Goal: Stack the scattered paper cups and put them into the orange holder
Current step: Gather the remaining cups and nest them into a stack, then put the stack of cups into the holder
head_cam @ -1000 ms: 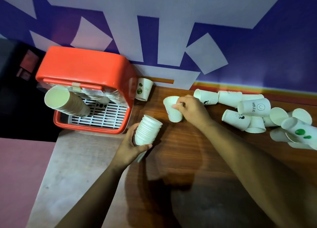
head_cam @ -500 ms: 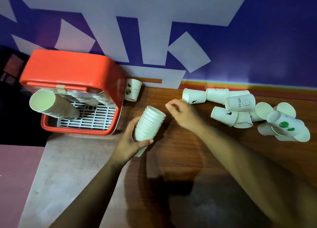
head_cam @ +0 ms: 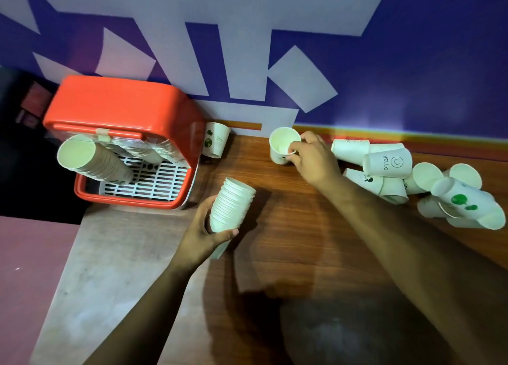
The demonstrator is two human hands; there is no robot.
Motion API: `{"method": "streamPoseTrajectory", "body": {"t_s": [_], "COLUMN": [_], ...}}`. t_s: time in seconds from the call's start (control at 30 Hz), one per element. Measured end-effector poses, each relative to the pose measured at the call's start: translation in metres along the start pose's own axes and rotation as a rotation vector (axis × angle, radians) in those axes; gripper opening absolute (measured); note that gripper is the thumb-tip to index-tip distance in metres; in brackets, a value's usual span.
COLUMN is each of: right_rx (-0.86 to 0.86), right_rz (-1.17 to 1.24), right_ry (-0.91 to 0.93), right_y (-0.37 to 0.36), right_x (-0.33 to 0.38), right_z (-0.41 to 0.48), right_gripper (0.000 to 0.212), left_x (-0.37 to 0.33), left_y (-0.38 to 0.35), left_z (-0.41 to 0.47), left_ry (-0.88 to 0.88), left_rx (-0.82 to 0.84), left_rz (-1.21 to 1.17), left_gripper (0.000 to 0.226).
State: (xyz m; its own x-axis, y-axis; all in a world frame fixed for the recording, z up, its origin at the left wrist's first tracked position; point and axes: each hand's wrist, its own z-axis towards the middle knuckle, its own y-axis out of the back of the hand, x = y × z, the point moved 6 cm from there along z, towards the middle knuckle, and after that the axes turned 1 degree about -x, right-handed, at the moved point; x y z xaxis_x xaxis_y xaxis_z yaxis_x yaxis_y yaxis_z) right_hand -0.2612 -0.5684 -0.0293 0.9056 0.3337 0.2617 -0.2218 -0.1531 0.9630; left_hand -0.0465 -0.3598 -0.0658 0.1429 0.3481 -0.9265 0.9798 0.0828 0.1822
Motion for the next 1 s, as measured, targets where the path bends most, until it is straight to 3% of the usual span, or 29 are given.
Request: {"method": "streamPoseTrajectory", "body": {"t_s": [0.1,0.2,0.37,0.53,0.77,0.93,1.0], "right_rx": [0.02,0.119,0.201,0.175,0.227,0.29,0.318], "right_rz": [0.533,0.774,0.712,0.708,0.902,1.178,1.242], "right_ry": [-0.121,-0.098,-0.057,0.027,-0.012,-0.142,-0.153], "right_y": [0.009,0.016,0.043,0.057,0.056,0.047,0.041], "right_x": [0.015,0.03,0.046,0.077,0.095,0.137,0.155], "right_z": [-0.02,-0.047,-0.093,-0.151,-0.182,-0.193,-0.193], "right_gripper": [0.018,0.005,0.022,0.027,0.025,0.044,0.034], "left_x": [-0.006,-0.017,-0.039,-0.053,-0.057,-0.057,-0.054], "left_y": [-0.002,-0.007,-0.02,-0.027,-0.021,0.01,0.028], "left_z": [-0.005,-0.015,-0.036,-0.06,-0.105,-0.127,-0.128], "left_ry": [-0.003,-0.027,-0.096,-0.129,-0.155,-0.081,-0.065], "left_rx": [-0.02,0.011,0.121,0.026,-0.03,-0.131,-0.122], "left_rz": [0.0,0.043,0.121,0.043,0.049,-0.055,-0.076], "left_gripper": [0.077,0.078,0.081,0.082,0.079,0.073,0.076]}}
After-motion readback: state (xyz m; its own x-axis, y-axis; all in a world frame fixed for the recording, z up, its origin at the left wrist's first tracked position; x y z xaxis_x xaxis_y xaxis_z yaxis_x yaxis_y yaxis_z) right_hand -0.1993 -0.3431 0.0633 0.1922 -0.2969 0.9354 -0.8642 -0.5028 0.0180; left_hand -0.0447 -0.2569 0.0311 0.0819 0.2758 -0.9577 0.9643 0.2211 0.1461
